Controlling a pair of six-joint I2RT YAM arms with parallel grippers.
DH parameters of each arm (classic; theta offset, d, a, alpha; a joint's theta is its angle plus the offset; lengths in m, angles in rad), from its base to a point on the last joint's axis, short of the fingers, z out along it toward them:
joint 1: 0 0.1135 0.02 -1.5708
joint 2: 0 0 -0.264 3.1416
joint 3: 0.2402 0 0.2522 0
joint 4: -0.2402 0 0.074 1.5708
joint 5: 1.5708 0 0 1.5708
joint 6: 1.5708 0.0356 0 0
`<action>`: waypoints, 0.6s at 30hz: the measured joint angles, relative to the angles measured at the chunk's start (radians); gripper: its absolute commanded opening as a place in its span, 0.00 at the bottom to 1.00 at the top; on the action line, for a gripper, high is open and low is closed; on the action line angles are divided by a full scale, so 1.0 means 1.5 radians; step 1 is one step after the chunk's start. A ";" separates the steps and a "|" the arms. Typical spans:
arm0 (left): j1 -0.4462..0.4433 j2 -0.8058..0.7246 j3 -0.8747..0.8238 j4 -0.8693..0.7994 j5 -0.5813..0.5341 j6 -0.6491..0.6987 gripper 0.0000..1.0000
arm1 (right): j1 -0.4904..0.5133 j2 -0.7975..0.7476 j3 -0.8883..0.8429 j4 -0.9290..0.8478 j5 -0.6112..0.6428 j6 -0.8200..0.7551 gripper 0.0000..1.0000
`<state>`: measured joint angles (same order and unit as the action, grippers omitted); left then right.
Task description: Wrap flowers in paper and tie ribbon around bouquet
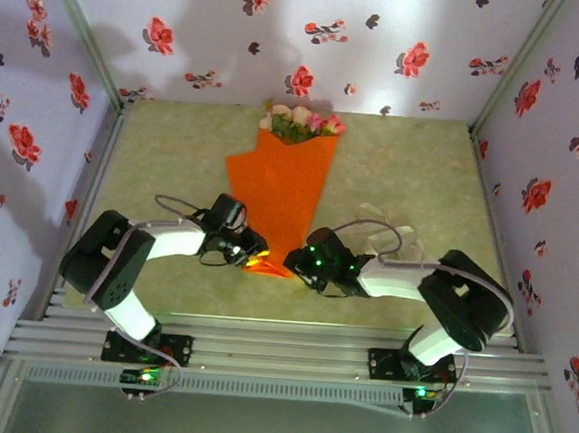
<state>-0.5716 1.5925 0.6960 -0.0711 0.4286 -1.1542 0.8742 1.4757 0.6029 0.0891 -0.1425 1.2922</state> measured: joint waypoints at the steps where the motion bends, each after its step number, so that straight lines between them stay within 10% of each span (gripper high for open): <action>1: 0.000 -0.012 0.001 -0.018 -0.012 -0.003 0.52 | -0.006 -0.026 0.008 -0.045 0.013 -0.005 0.51; 10: 0.008 -0.131 0.002 -0.223 -0.091 -0.025 0.65 | -0.294 -0.196 0.146 -0.386 0.089 -0.144 0.41; 18: 0.012 -0.155 0.056 -0.295 -0.102 -0.022 0.55 | -0.508 -0.003 0.350 -0.516 0.093 -0.264 0.40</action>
<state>-0.5537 1.3605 0.7799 -0.5133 0.2760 -1.1866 0.1123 1.4708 1.1275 -0.6853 -0.0036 0.8955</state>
